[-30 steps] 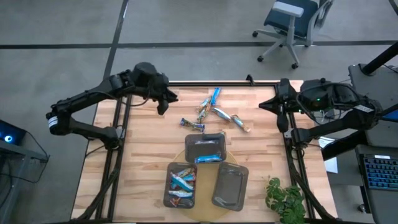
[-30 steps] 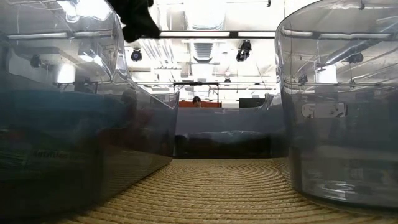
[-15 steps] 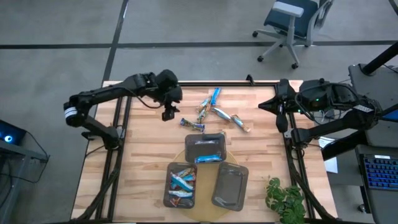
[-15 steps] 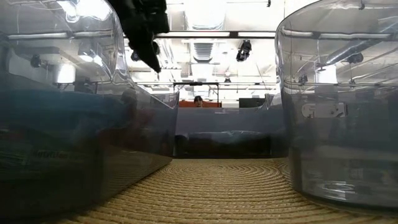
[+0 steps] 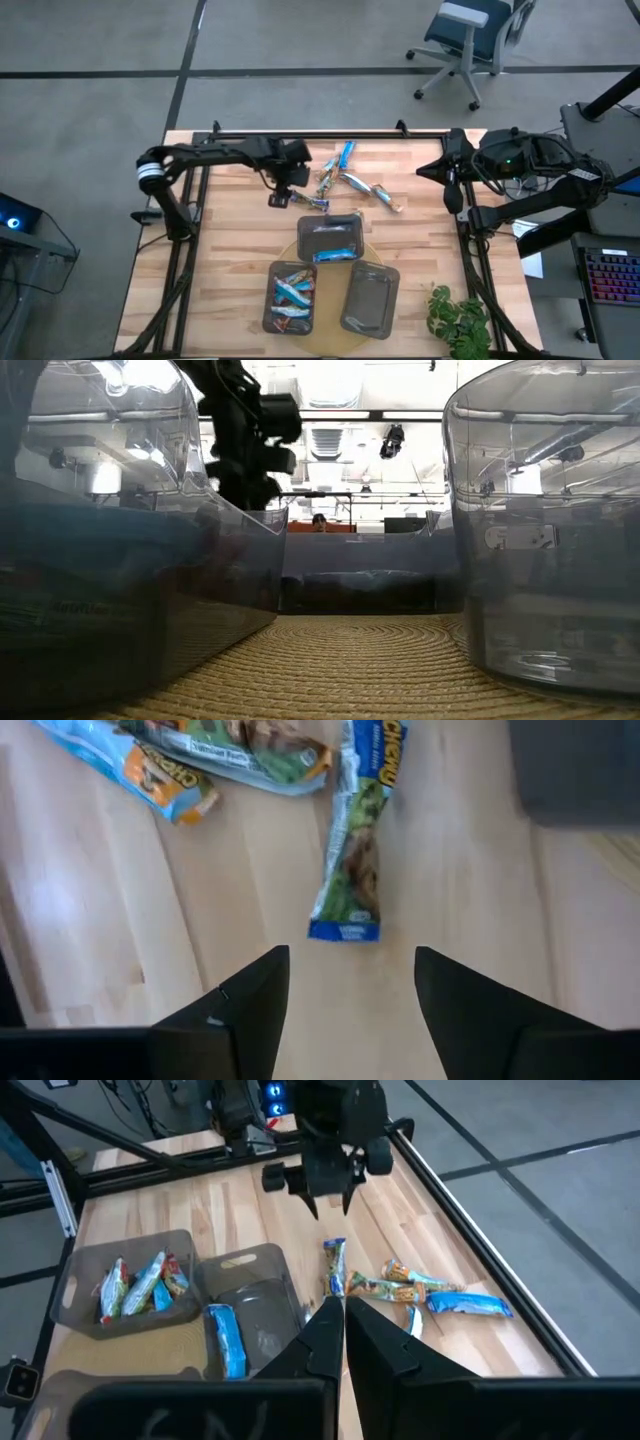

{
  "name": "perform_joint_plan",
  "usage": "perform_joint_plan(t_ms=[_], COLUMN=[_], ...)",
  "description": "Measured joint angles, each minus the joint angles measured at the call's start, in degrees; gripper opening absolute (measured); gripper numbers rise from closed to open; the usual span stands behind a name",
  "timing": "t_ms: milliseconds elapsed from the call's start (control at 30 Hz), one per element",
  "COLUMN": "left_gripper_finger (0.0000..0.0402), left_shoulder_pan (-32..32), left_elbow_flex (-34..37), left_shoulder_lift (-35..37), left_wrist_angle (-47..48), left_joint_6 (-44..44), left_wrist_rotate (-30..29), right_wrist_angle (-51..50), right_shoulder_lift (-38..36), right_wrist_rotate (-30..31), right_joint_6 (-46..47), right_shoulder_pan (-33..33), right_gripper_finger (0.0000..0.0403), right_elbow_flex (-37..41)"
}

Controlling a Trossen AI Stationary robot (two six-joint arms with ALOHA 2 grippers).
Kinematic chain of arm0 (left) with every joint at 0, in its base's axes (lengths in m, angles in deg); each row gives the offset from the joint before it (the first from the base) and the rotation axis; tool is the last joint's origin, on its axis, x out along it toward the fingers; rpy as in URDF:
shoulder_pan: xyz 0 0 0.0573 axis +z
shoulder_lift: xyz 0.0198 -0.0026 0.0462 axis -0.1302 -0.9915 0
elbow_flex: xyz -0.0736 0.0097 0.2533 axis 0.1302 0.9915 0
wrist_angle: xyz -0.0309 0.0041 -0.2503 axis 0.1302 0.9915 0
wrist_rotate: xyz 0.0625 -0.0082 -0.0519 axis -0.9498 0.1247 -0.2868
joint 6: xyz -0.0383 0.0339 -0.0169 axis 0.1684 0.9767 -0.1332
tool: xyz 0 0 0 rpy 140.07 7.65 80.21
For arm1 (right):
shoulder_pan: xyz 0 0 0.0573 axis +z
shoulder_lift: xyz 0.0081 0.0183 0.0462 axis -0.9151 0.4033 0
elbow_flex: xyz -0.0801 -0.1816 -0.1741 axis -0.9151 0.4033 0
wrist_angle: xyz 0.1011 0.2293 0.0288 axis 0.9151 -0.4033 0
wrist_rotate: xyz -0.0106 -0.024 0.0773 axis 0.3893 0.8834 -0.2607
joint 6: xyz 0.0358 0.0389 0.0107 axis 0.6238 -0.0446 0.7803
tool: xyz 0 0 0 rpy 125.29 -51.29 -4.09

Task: Pick and place Granola Bars by type
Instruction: Put the bottom blue granola bar into the top black bin

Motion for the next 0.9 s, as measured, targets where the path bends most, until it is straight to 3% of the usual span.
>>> perform_joint_plan(t_ms=[433, 900], left_gripper_finger=[0.0197, 0.0197], left_shoulder_pan=[-0.9, -1.1], left_elbow_flex=[0.0, 1.5], left_shoulder_lift=[-9.3, -10.0], left_wrist_angle=[-5.3, -9.0], left_joint_6=[-0.6, 0.1], left_wrist_rotate=[-1.6, 1.2], right_wrist_angle=[-2.3, -4.1], right_shoulder_lift=[0.0, 0.0], right_wrist_rotate=[0.0, 0.0], right_joint_6=[2.0, 2.0], right_shoulder_pan=[0.0, 0.0], right_gripper_finger=[0.0009, 0.0009], right_elbow_flex=[0.1, 0.1])
